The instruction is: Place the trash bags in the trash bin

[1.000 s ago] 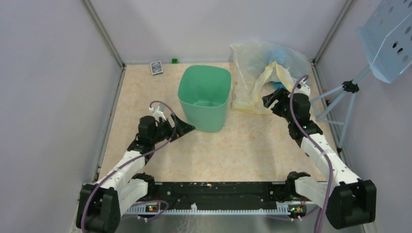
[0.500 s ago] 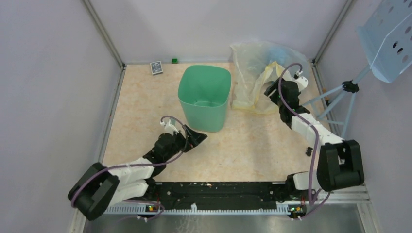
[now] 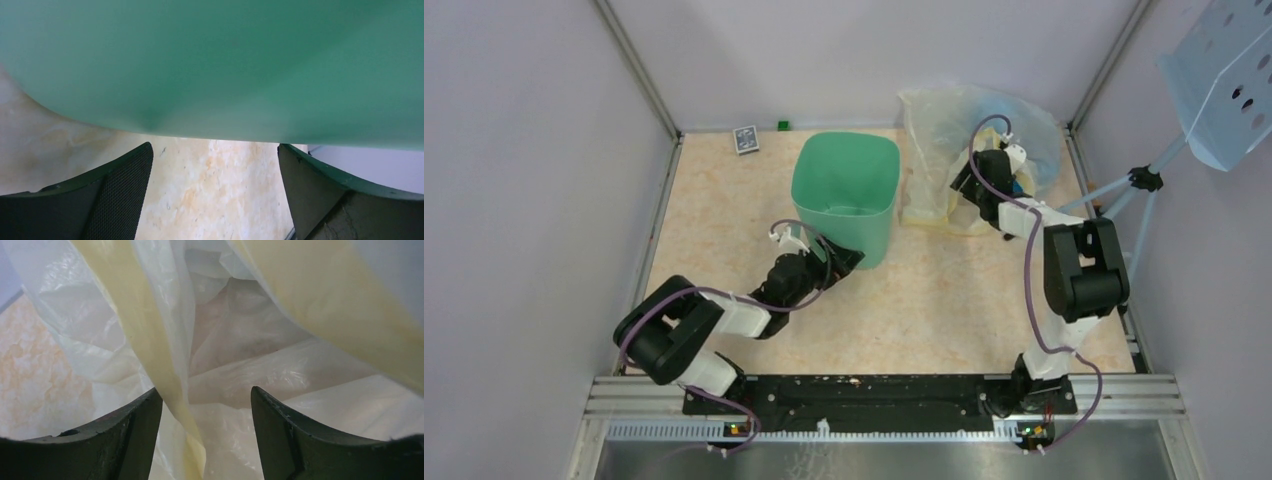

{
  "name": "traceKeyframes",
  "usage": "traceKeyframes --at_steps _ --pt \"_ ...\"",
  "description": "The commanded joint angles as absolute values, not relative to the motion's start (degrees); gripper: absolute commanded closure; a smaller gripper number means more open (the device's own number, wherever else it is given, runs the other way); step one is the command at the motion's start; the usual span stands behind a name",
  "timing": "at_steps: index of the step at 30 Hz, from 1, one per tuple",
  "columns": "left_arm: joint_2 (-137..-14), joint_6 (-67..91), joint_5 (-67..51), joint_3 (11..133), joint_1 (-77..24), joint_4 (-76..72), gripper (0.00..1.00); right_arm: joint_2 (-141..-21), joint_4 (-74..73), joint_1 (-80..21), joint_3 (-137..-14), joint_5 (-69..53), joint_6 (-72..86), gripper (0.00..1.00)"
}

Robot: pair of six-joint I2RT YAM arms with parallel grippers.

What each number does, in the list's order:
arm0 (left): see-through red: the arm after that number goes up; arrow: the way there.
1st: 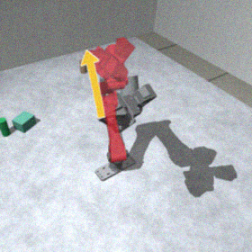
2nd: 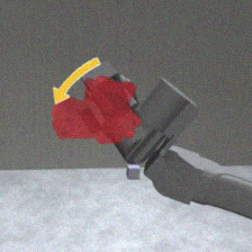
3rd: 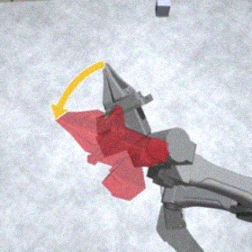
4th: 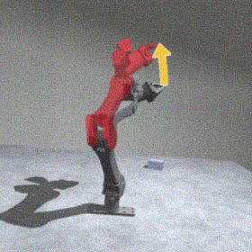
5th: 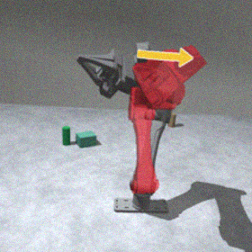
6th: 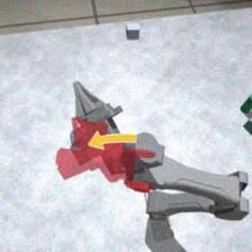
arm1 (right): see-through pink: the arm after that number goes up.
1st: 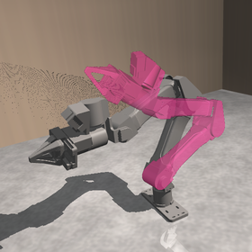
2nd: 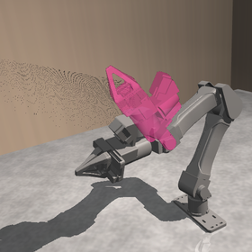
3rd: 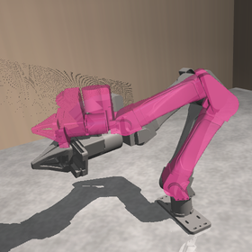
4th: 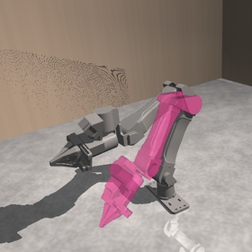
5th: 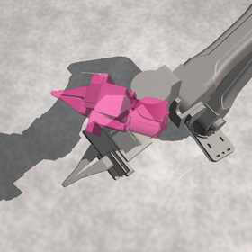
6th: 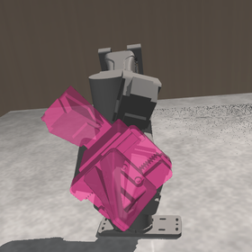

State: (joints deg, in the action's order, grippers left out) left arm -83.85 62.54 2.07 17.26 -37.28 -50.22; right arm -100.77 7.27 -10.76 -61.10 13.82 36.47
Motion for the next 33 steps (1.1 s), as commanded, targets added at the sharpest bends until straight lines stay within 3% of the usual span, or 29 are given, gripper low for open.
traceKeyframes --at_steps 1,6,7,8,10,11,20,28,33 --pt "-87.07 61.08 4.64 21.48 -35.21 -55.0 0.01 -103.93 9.32 -11.16 -65.34 11.14 35.69 0.36" --pt "-92.12 61.51 0.68 24.78 -29.84 -56.9 0.01 -107.91 8.3 -11.33 -68.85 4.12 34.3 0.48" --pt "-93.21 61.6 0.36 25.5 -28.21 -57.09 0.01 -108.13 7.61 -11.34 -69.35 2.82 34.19 0.55" --pt "-94.05 61.52 -1.93 26.29 -26.13 -57.08 0.01 -107.92 7.67 -11.34 -69.15 2.02 33.9 0.73" --pt "-95.22 60.8 -4.71 27.9 -23.23 -57.17 0.01 -106.52 8.73 -11.34 -67.94 0.37 33.87 0.95" --pt "-95.49 60.05 -5.68 28.47 -22.22 -57.32 0.01 -105.63 8.75 -11.38 -67.25 -0.55 34.17 1.0" --pt "-88.74 48.46 -11.01 33.34 -23.97 -41.65 0.02 -86.74 2.82 -18.67 -56.82 -4.45 32.55 1.0" --pt "-72.09 30.39 -8.29 33.02 -35.7 -25.61 0.02 -67.69 -5.33 -29.31 -52.05 -2.87 27.76 1.0" --pt "-63.35 20.75 -7.37 32.52 -42.83 -21.21 0.02 -62.57 -7.5 -31.56 -53.57 -5.07 28.87 1.0"
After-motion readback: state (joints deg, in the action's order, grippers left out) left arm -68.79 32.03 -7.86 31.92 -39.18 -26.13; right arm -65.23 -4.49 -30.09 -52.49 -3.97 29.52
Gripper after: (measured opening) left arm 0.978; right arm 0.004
